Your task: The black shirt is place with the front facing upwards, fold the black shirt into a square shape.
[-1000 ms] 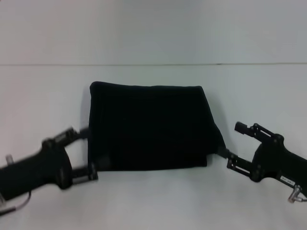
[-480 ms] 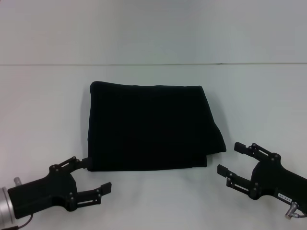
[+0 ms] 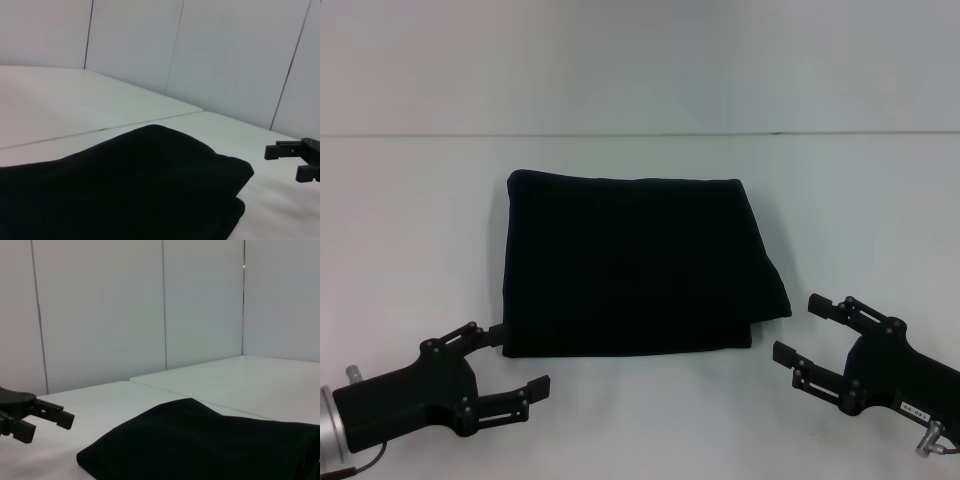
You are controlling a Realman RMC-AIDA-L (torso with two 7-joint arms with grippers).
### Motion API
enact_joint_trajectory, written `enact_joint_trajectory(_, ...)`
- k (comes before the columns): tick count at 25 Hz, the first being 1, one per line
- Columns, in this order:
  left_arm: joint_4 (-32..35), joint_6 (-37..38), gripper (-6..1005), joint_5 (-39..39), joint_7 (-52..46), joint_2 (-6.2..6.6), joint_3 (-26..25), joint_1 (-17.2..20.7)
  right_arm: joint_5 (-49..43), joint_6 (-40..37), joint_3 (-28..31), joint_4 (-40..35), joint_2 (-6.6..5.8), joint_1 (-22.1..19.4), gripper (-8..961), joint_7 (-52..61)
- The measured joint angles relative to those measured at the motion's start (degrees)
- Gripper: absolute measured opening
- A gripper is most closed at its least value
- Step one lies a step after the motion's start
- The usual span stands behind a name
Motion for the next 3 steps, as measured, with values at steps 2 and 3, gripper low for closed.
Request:
enact_joint_trajectory(2,0.0,0.1,946,-0.1,0.0,-0.05,0.0,0.1,0.0,-0.1,0.0,0.0,-0.01,0.0,802,0.0)
enact_joint_trajectory(3,0.0,0.1,946,-0.2,0.0,-0.07,0.0,0.1,0.0,-0.1,0.0,0.0,-0.01,0.0,802,0.0)
